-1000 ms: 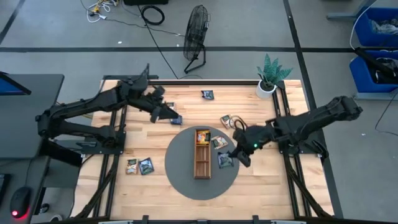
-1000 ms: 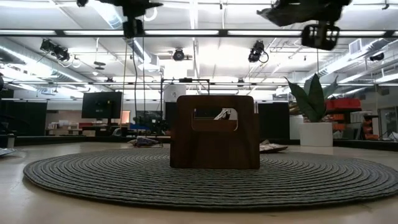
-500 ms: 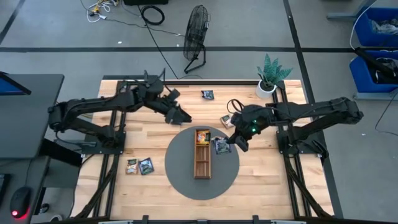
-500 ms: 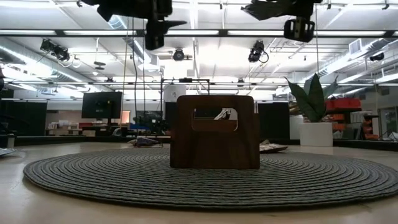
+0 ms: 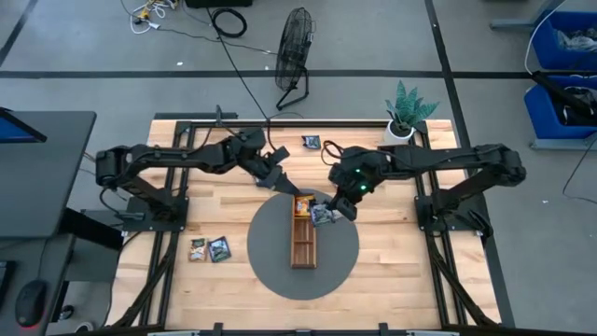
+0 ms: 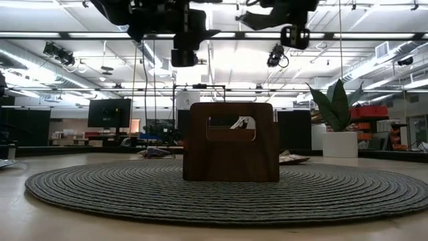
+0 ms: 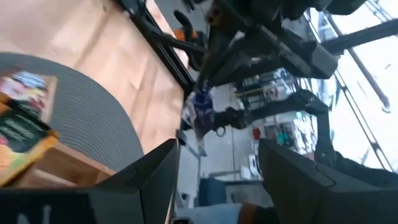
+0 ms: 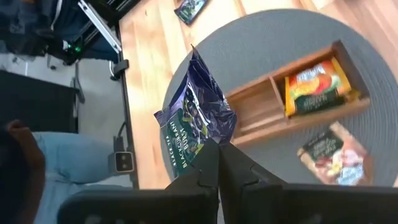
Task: Pick & Place Tea
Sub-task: Put the purple tea bag into the middle section of the wooden organizer
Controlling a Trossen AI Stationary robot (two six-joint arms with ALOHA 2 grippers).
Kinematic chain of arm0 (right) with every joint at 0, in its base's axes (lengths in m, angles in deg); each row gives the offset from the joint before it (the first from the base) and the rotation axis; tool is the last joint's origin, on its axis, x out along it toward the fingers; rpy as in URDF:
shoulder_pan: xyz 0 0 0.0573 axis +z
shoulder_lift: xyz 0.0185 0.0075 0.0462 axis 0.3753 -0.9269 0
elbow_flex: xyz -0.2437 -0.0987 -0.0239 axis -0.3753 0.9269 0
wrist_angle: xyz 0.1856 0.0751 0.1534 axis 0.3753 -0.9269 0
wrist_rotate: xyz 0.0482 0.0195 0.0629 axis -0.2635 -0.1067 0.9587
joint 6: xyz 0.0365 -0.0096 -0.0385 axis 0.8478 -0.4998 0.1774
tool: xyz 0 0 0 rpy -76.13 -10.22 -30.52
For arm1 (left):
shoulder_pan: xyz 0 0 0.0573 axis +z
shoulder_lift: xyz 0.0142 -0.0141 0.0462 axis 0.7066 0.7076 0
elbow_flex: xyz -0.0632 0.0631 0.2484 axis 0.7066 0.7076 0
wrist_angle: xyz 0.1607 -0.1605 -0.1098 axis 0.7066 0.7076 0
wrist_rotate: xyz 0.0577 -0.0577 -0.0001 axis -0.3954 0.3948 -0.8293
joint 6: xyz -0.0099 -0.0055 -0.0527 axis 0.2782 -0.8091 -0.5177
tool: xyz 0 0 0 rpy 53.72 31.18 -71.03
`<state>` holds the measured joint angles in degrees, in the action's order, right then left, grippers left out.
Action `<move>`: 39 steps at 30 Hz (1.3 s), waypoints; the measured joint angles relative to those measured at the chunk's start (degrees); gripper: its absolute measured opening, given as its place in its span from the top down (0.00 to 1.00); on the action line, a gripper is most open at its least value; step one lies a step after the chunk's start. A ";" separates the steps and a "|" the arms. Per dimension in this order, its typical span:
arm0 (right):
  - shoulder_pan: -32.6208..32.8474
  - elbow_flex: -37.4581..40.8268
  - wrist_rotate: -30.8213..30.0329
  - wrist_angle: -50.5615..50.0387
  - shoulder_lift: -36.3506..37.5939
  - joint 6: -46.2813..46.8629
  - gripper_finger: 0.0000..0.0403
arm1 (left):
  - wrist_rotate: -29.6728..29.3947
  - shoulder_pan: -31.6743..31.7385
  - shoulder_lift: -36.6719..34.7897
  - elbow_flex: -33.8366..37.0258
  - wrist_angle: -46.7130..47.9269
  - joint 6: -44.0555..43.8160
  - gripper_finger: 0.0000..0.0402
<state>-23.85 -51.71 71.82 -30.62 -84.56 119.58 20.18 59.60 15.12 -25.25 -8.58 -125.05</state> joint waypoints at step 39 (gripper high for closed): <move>-2.66 -12.48 1.72 -3.43 -8.43 -9.77 0.99 | 1.13 -2.15 1.55 -0.02 -2.25 1.22 0.97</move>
<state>-26.51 -64.19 73.55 -34.06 -92.99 109.81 21.31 57.45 16.67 -25.27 -10.83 -123.83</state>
